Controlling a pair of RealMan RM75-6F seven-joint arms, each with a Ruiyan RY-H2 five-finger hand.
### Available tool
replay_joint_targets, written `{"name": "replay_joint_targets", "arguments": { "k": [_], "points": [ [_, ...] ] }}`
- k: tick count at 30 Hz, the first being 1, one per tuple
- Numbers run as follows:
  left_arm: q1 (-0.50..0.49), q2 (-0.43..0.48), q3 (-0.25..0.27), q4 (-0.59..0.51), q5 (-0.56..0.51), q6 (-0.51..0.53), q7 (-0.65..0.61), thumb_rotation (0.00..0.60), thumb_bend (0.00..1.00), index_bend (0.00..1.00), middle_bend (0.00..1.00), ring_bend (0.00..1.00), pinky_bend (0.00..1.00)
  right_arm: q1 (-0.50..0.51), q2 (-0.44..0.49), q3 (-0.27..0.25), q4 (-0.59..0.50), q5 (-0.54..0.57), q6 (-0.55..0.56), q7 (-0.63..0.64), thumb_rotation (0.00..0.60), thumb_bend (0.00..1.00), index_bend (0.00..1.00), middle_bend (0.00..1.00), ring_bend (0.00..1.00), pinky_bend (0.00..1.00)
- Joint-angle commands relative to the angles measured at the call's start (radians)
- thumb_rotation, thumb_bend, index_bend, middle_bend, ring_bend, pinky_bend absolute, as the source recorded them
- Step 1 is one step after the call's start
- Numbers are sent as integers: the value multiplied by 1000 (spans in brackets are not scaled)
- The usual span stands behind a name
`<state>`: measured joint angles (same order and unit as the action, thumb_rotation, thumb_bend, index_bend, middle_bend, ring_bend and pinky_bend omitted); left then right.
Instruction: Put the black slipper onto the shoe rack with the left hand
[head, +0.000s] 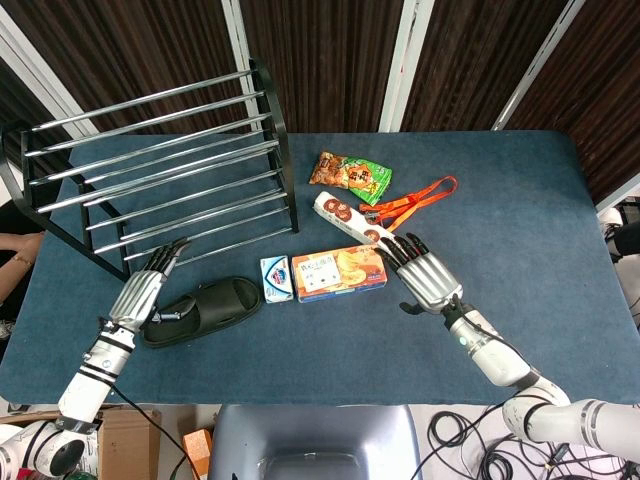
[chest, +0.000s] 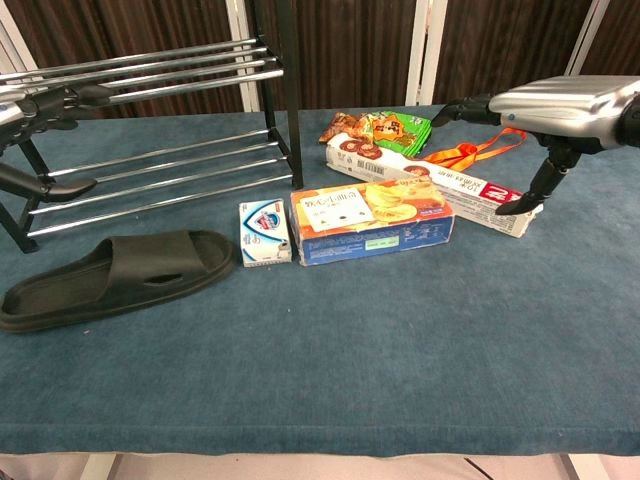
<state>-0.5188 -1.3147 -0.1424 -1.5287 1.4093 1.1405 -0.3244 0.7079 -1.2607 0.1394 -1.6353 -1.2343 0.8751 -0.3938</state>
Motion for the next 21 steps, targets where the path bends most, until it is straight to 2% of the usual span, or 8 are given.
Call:
{"name": "replay_joint_targets", "arguments": {
  "k": [1, 7, 11, 16, 21],
  "points": [
    [0, -3, 1, 3, 4, 2, 0, 600, 336, 0, 0, 0, 43, 1, 4, -5, -10, 0, 4, -8, 600, 118, 0, 0, 0, 0],
    [22, 9, 30, -19, 32, 29, 34, 600, 334, 0, 0, 0, 46, -12, 26, -21, -37, -6, 30, -12, 600, 118, 0, 0, 0, 0],
    [78, 13, 67, -30, 31, 89, 125, 600, 270, 0, 0, 0, 73, -51, 63, -44, -62, -38, 73, 24, 600, 117, 0, 0, 0, 0],
    [141, -30, 113, 27, 46, 144, 121, 600, 246, 0, 0, 0, 73, -176, 115, -120, -63, -176, 235, 130, 600, 116, 0, 0, 0, 0],
    [165, -74, 133, 87, 45, 147, 154, 600, 242, 0, 0, 0, 73, -318, 137, -209, 9, -316, 426, 230, 600, 114, 0, 0, 0, 0]
  ]
}}
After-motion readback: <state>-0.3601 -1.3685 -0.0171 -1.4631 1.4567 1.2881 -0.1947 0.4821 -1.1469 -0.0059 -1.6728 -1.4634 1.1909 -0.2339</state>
